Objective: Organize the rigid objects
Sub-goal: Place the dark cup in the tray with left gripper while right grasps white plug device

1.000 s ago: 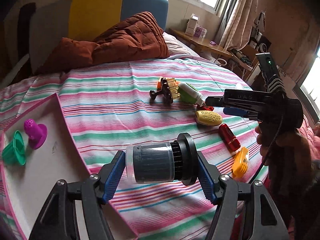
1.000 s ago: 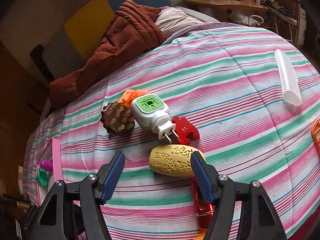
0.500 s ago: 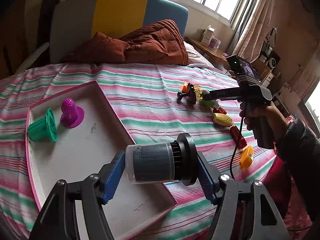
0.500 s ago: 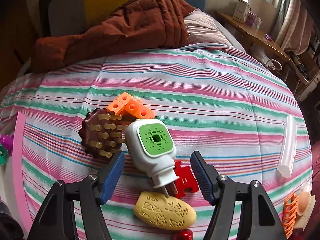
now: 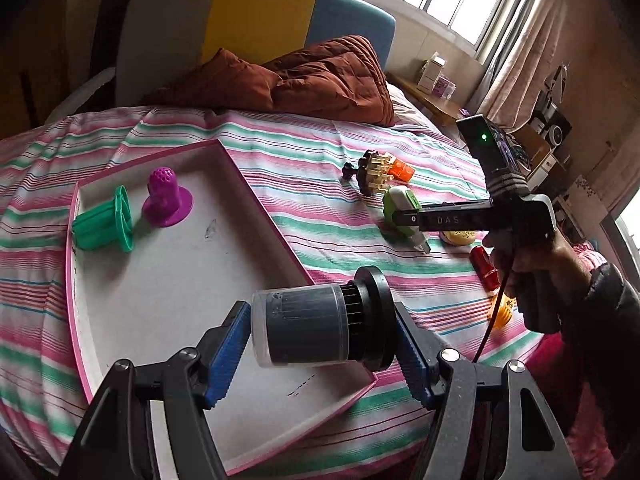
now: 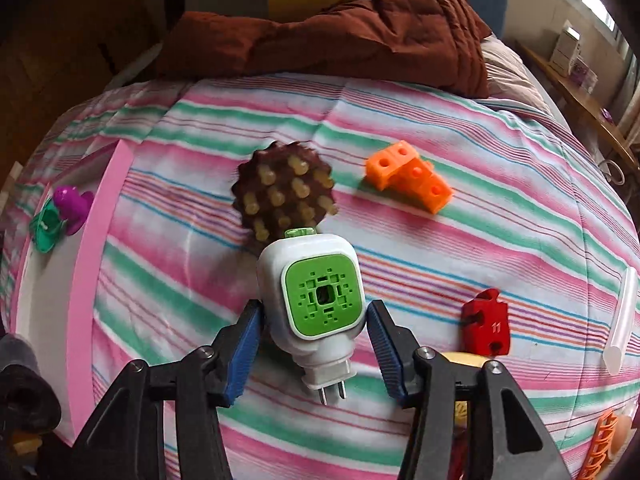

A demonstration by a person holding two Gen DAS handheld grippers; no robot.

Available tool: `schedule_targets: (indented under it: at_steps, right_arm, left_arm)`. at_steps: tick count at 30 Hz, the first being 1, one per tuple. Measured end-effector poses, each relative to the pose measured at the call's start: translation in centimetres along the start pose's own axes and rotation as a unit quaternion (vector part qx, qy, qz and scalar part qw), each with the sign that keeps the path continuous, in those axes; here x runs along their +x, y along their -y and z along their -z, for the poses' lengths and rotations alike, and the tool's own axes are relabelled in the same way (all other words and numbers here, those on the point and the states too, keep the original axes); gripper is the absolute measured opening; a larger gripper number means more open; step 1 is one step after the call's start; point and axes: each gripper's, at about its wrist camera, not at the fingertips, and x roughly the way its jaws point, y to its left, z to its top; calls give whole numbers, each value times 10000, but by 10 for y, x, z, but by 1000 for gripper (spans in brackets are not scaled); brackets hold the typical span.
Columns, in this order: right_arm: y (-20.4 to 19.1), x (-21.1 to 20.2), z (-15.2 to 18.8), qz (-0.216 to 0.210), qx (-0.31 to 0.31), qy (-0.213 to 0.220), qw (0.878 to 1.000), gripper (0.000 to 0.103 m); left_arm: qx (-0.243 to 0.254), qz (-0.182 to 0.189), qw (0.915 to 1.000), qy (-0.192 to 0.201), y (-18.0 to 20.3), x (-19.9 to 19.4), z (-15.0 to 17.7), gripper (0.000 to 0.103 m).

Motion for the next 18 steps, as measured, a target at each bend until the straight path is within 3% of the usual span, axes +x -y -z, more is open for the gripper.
schedule_targets:
  at_steps: [6, 18]
  right_arm:
    - [-36, -9, 23, 141, -310, 71, 9994, 54]
    - [-33, -15, 31, 94, 19, 247, 9996, 54]
  left_arm:
    - [-59, -100, 9999, 59, -9, -10, 8, 69]
    - [-358, -448, 9982, 169, -34, -28, 24, 69]
